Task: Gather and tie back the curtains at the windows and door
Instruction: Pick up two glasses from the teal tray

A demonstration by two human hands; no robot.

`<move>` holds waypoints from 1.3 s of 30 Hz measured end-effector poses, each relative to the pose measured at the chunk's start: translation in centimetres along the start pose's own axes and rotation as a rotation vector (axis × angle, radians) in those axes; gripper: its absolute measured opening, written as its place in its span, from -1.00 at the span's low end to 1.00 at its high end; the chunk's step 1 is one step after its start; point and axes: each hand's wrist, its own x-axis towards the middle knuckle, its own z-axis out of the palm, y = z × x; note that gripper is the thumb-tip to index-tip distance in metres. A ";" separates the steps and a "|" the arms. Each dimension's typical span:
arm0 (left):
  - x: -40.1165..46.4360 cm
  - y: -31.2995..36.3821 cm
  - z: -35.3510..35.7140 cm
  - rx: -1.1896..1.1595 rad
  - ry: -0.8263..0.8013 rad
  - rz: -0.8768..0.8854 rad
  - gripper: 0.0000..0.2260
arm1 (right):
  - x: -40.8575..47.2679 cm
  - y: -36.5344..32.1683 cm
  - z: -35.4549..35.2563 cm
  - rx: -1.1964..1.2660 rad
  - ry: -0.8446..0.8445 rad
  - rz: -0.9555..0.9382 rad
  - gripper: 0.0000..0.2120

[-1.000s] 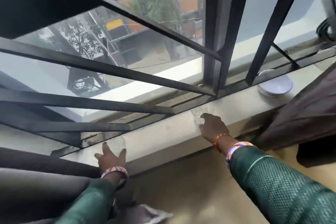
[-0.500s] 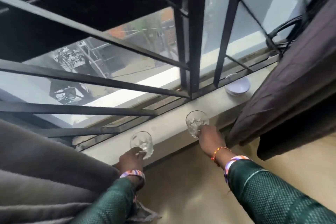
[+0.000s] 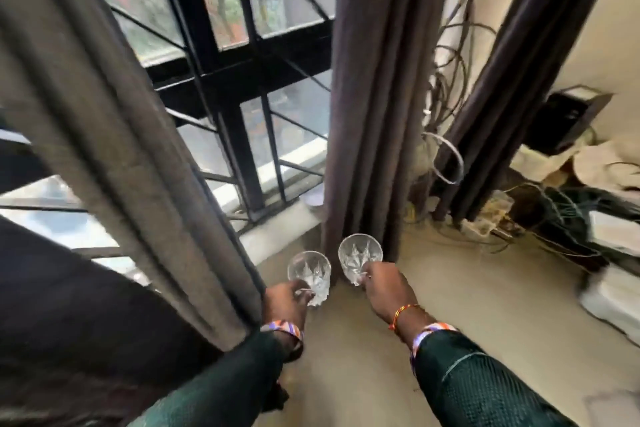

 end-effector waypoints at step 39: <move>-31.8 1.2 -21.4 0.014 0.112 0.234 -0.86 | -32.3 -8.8 -17.0 -0.290 -0.035 -0.483 -0.70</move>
